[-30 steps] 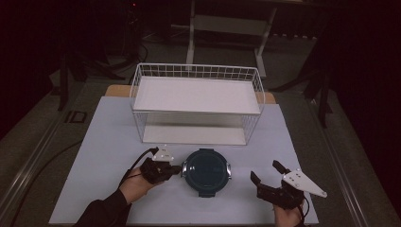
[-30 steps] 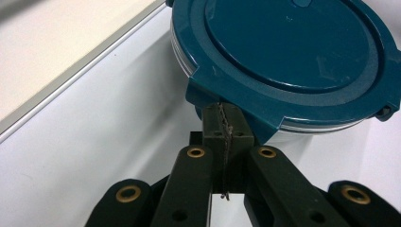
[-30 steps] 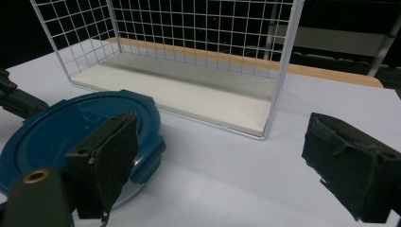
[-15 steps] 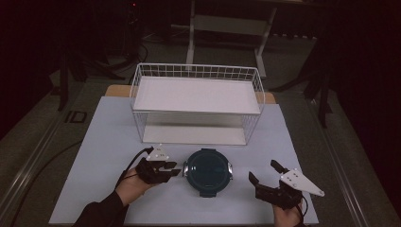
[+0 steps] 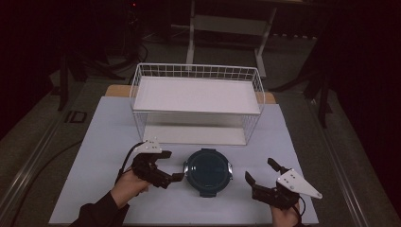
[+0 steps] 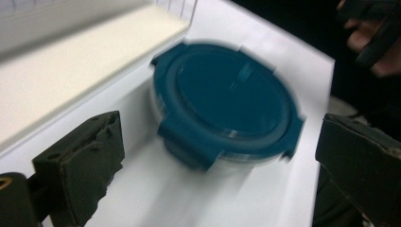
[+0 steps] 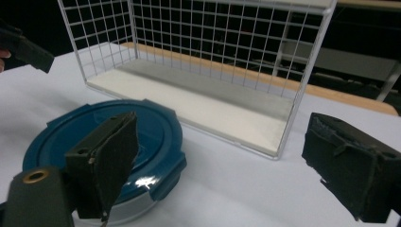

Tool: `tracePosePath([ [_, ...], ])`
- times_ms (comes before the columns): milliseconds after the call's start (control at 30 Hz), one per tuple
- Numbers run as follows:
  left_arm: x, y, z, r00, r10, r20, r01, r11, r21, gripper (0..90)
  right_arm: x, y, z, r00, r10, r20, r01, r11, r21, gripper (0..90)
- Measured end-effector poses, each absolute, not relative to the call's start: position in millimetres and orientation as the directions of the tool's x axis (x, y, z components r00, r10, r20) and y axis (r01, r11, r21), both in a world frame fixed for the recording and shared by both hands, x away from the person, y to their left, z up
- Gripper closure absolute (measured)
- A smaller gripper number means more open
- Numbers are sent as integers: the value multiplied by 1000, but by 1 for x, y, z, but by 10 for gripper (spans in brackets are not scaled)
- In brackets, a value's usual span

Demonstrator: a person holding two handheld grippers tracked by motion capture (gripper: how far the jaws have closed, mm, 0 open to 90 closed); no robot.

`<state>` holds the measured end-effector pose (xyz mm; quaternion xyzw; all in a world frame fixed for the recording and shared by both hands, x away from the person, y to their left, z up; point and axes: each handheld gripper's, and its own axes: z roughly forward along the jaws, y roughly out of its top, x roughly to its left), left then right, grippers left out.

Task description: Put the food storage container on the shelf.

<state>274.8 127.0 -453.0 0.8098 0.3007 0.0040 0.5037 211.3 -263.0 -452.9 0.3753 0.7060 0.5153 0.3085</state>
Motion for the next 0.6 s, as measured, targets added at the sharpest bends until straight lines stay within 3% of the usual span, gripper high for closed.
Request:
tracePosePath([
  [267, 283, 120, -450, 779, 526, -342, 539, -283, 793, 26, 208, -261, -440, -520, 849, -98, 151, 204, 967, 112],
  [600, 298, 112, -462, 718, 569, -400, 618, -258, 743, 29, 214, -259, -434, -576, 816, -41, 192, 184, 964, 142],
])
